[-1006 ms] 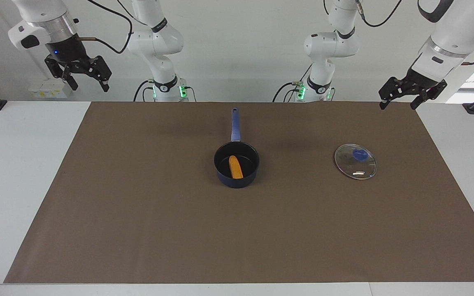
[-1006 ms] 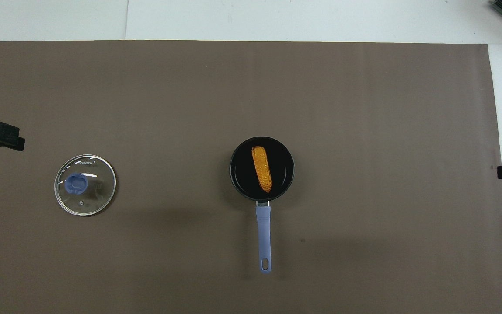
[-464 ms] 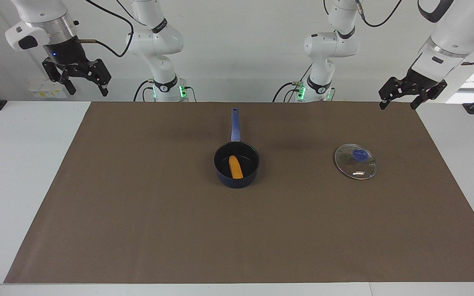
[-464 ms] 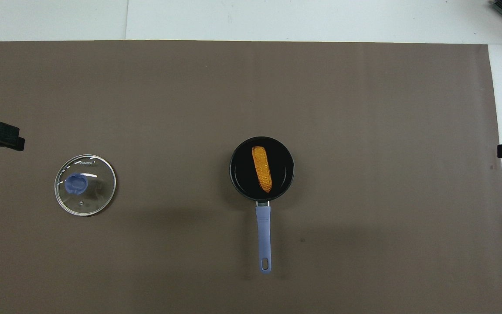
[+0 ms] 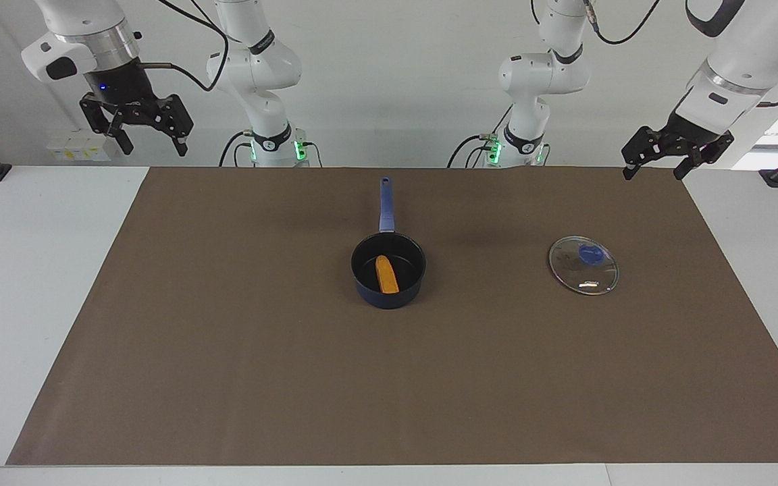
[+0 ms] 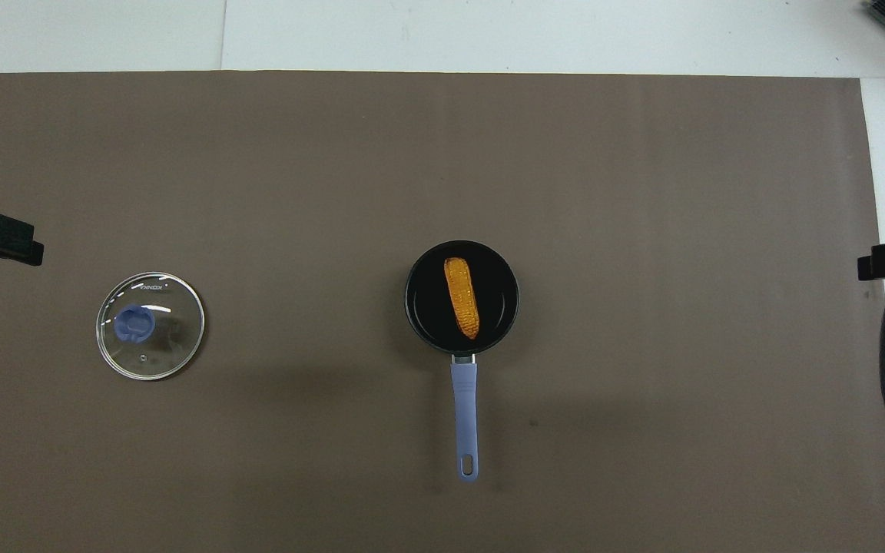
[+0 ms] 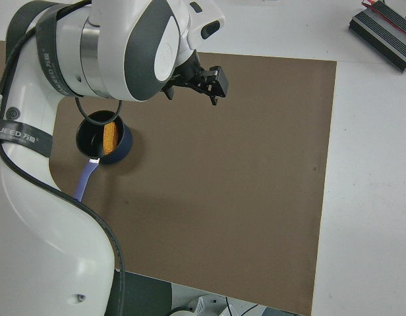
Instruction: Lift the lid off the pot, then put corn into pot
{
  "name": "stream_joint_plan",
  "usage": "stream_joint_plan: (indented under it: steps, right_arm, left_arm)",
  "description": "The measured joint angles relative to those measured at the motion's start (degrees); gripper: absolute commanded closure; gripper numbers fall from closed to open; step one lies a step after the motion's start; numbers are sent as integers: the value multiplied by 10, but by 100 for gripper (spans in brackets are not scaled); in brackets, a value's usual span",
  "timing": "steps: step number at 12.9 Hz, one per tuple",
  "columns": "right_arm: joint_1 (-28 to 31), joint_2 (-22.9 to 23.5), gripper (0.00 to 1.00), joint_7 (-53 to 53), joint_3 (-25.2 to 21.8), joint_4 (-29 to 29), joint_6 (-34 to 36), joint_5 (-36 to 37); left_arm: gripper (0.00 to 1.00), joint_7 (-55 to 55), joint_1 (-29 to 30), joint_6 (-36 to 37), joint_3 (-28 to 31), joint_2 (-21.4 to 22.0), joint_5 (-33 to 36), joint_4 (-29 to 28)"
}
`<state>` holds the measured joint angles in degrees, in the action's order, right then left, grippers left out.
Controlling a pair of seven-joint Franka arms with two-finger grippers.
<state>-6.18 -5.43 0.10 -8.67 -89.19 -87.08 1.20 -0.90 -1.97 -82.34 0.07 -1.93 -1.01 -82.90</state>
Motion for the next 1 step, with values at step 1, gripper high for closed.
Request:
stream_joint_plan:
  steps: [1]
  right_arm:
    - [0,0,0,0,0,0,0,0]
  left_arm:
    - [0,0,0,0,0,0,0,0]
